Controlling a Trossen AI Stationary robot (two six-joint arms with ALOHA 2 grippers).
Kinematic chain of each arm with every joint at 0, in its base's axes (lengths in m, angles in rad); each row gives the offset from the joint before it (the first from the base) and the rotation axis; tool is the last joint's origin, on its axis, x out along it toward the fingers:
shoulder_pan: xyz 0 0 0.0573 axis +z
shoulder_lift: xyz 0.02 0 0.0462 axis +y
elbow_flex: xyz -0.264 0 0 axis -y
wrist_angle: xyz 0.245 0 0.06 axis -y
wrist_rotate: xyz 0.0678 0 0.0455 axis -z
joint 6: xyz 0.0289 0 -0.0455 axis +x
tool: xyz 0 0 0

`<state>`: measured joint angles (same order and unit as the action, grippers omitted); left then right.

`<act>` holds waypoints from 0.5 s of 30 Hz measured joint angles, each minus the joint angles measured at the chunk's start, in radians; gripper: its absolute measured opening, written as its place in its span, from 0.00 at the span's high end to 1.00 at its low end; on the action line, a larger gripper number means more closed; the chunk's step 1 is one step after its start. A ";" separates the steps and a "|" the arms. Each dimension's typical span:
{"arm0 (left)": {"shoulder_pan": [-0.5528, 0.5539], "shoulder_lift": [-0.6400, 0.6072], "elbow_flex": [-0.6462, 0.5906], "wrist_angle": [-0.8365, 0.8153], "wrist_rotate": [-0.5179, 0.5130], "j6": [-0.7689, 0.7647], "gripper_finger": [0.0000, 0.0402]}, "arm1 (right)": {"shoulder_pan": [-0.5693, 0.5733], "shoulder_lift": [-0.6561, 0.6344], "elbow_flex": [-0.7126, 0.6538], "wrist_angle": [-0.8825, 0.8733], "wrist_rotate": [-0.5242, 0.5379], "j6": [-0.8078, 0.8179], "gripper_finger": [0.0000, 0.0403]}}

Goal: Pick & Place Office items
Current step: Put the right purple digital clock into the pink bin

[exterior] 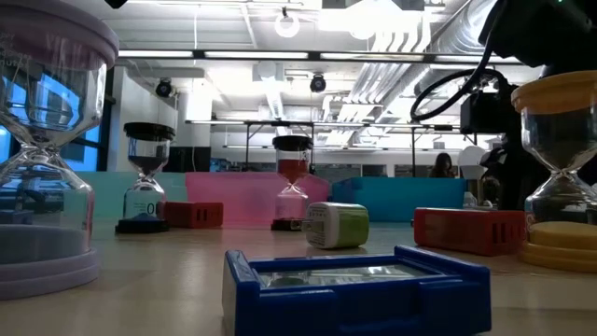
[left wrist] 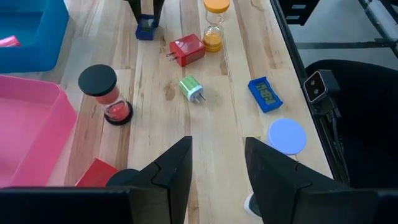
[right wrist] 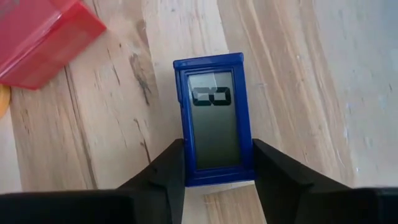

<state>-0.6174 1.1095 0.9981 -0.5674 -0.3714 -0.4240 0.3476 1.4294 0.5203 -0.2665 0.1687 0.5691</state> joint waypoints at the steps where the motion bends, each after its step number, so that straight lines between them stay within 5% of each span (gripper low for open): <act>1: 0.000 0.000 0.000 0.000 0.000 0.000 0.64 | 0.002 0.000 -0.001 0.004 0.008 0.005 0.65; 15: 0.000 0.000 0.000 0.031 -0.071 0.121 0.64 | 0.028 0.006 0.207 -0.122 0.140 -0.054 0.65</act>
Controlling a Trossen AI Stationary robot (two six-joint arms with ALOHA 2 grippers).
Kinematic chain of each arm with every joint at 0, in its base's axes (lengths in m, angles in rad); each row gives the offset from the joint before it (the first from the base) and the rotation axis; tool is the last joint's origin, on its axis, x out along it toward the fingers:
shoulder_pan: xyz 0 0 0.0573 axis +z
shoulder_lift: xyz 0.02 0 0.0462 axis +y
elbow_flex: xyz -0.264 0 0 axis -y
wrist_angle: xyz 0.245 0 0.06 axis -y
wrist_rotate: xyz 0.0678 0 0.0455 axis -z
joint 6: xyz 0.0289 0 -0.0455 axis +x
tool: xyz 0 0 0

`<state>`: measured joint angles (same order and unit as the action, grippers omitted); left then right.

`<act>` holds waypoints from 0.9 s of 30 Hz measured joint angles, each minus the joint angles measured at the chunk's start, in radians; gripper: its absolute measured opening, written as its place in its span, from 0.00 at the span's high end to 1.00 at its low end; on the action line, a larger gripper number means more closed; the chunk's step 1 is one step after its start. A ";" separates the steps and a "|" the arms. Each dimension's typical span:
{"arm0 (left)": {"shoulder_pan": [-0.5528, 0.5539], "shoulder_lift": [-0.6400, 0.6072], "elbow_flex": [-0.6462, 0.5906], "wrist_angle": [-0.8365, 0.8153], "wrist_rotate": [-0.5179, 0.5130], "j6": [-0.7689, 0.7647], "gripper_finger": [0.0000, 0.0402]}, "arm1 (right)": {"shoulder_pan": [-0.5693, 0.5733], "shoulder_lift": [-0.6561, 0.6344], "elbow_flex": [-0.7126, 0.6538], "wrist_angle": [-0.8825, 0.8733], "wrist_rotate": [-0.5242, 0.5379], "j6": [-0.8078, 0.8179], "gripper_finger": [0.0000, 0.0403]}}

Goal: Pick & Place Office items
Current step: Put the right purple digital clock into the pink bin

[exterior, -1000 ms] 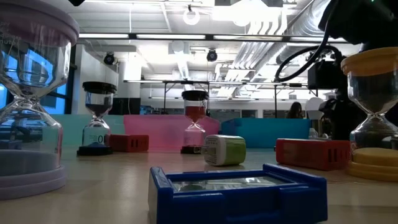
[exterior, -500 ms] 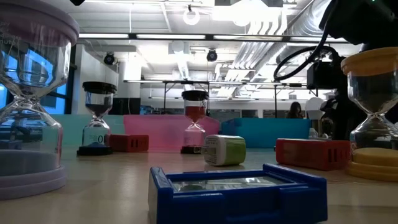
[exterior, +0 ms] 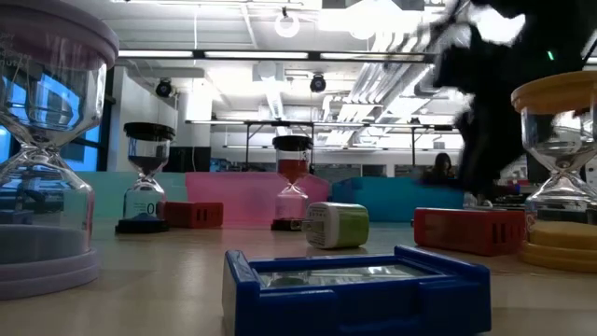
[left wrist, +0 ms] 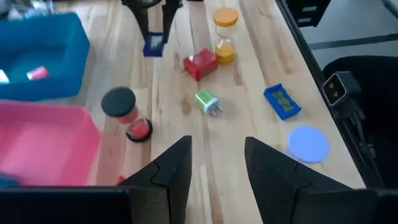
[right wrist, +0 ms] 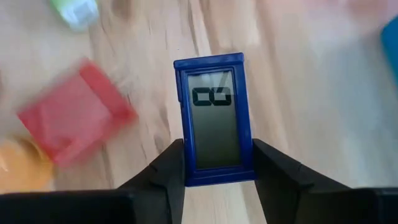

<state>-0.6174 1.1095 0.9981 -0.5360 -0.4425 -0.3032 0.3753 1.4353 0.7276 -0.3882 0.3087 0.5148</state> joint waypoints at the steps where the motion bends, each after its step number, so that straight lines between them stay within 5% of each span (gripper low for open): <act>1: 0.000 0.000 0.000 0.008 -0.002 0.018 0.64 | 0.006 0.000 0.026 -0.018 0.023 -0.013 0.65; 11: 0.040 0.000 -0.149 0.424 -0.062 -0.015 0.64 | 0.105 -0.003 0.263 -0.085 0.285 -0.166 0.65; 20: 0.122 0.000 -0.406 0.985 -0.049 -0.087 0.64 | 0.203 -0.004 0.307 0.079 0.469 -0.297 0.65; 27: 0.125 0.018 -0.462 1.104 -0.043 -0.136 0.64 | 0.229 0.047 0.307 0.243 0.552 -0.443 0.65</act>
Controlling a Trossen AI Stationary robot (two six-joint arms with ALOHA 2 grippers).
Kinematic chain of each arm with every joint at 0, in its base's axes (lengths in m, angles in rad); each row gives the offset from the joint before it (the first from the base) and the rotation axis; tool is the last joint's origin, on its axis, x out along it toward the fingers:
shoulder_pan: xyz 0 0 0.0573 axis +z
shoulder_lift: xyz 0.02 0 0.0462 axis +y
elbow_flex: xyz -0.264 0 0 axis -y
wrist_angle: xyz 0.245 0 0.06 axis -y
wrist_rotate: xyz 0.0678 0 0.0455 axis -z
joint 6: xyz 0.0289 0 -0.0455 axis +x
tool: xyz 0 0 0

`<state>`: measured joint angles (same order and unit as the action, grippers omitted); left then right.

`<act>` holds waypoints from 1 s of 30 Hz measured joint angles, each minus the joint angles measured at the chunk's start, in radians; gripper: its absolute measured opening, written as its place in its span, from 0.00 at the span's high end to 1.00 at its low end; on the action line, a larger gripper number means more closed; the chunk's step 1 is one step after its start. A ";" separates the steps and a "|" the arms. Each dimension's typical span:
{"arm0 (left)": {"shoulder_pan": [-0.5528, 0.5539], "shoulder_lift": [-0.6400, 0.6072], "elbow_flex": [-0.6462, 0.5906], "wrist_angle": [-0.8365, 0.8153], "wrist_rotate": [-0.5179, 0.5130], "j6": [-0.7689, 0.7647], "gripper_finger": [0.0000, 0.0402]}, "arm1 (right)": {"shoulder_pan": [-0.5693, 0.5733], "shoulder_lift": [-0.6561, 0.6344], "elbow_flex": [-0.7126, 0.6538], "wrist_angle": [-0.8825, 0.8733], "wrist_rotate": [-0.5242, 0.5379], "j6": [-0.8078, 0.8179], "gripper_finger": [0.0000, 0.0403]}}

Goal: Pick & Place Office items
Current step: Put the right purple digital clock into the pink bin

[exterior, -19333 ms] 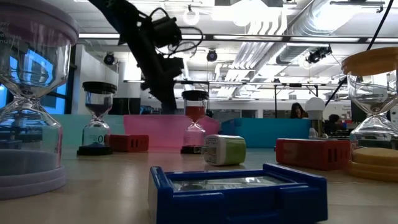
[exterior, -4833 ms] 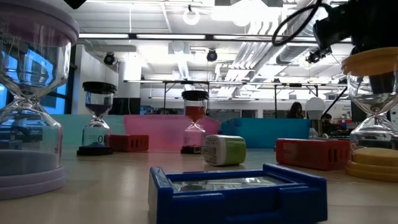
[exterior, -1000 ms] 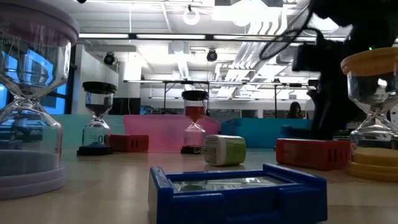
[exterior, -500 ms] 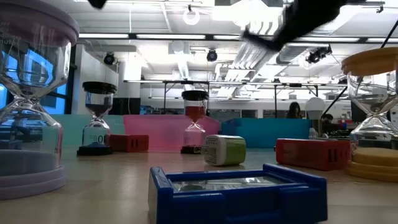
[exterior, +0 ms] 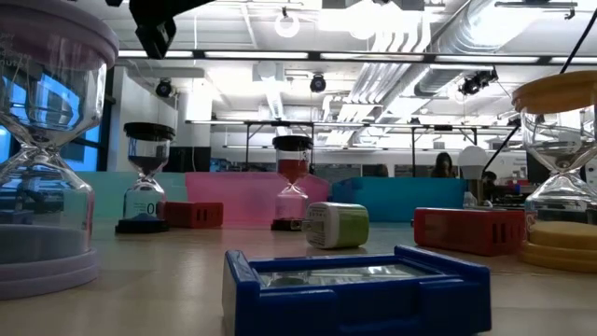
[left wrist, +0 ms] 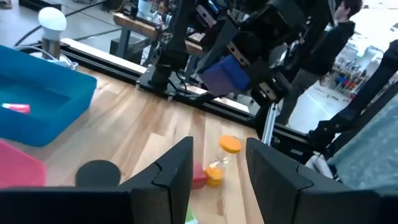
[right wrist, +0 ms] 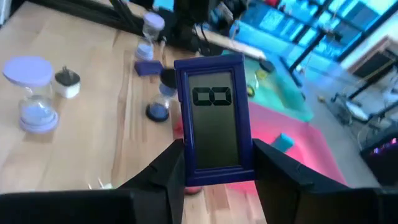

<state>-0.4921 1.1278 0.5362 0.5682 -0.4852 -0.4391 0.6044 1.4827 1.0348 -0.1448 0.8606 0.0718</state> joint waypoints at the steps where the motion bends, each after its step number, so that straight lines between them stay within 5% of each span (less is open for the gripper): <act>1: -0.003 0.015 0.000 0.010 0.000 -0.006 0.64 | -0.001 0.013 0.000 0.037 0.001 -0.021 0.65; 12: -0.020 0.275 0.000 0.395 0.005 -0.003 0.64 | 0.029 0.155 0.000 0.330 0.076 -0.258 0.65; 21: -0.020 0.309 0.000 0.417 0.006 0.011 0.62 | 0.037 0.159 0.000 0.323 0.083 -0.237 0.65; 30: -0.009 0.309 0.009 0.417 0.007 -0.056 0.46 | 0.029 0.159 0.000 0.314 0.081 -0.233 0.65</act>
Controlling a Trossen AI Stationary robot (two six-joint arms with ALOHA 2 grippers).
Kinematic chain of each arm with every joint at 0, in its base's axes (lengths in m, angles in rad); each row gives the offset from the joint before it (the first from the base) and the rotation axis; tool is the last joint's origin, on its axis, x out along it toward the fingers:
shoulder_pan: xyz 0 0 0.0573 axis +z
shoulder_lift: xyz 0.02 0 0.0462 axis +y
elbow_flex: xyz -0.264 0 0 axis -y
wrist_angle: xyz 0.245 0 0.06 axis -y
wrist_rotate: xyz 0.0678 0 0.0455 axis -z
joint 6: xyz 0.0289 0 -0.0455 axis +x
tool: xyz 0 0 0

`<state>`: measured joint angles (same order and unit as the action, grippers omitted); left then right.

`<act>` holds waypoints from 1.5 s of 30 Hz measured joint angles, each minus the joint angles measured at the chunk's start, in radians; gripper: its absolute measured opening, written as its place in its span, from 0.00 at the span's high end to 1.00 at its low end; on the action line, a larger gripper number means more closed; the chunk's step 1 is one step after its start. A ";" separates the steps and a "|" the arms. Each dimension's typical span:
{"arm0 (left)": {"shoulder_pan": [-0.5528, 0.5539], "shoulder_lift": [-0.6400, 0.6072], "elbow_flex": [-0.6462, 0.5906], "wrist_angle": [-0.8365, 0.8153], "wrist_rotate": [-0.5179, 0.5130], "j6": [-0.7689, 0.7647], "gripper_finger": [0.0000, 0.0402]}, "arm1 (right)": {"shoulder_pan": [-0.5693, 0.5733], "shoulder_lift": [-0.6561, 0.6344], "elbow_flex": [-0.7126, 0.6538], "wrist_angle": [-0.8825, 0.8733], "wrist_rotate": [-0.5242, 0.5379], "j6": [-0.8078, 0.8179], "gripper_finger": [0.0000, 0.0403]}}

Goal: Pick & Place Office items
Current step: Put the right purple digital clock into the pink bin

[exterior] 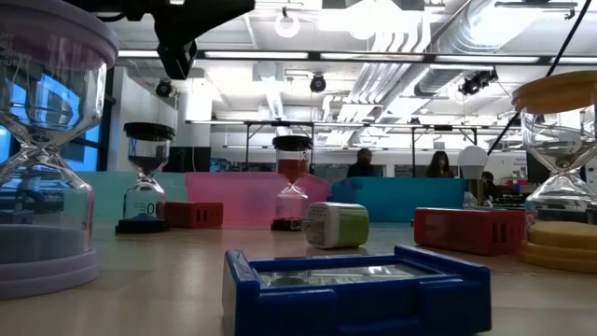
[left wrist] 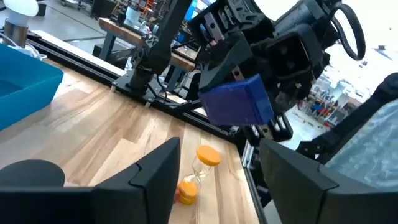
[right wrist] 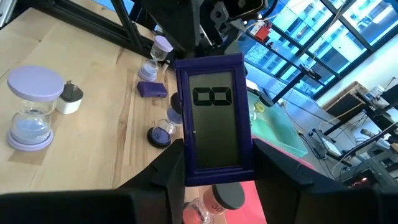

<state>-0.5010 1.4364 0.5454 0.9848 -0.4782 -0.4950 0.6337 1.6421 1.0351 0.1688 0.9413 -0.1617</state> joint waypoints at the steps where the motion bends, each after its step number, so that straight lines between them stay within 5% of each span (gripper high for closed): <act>1: 0.004 0.000 0.003 0.000 0.000 -0.004 0.45 | -0.002 0.000 0.000 0.000 0.000 0.000 0.65; 9: 0.044 0.000 0.026 0.000 -0.002 -0.088 0.43 | -0.023 0.015 0.000 -0.008 -0.001 0.009 0.65; 45: 0.087 0.182 0.153 0.007 0.059 -0.036 0.43 | -0.075 0.064 0.000 -0.031 -0.019 0.038 0.65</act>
<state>-0.4139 1.6180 0.6983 0.9920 -0.4195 -0.5309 0.5583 1.7061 1.0355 0.1379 0.9227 -0.1242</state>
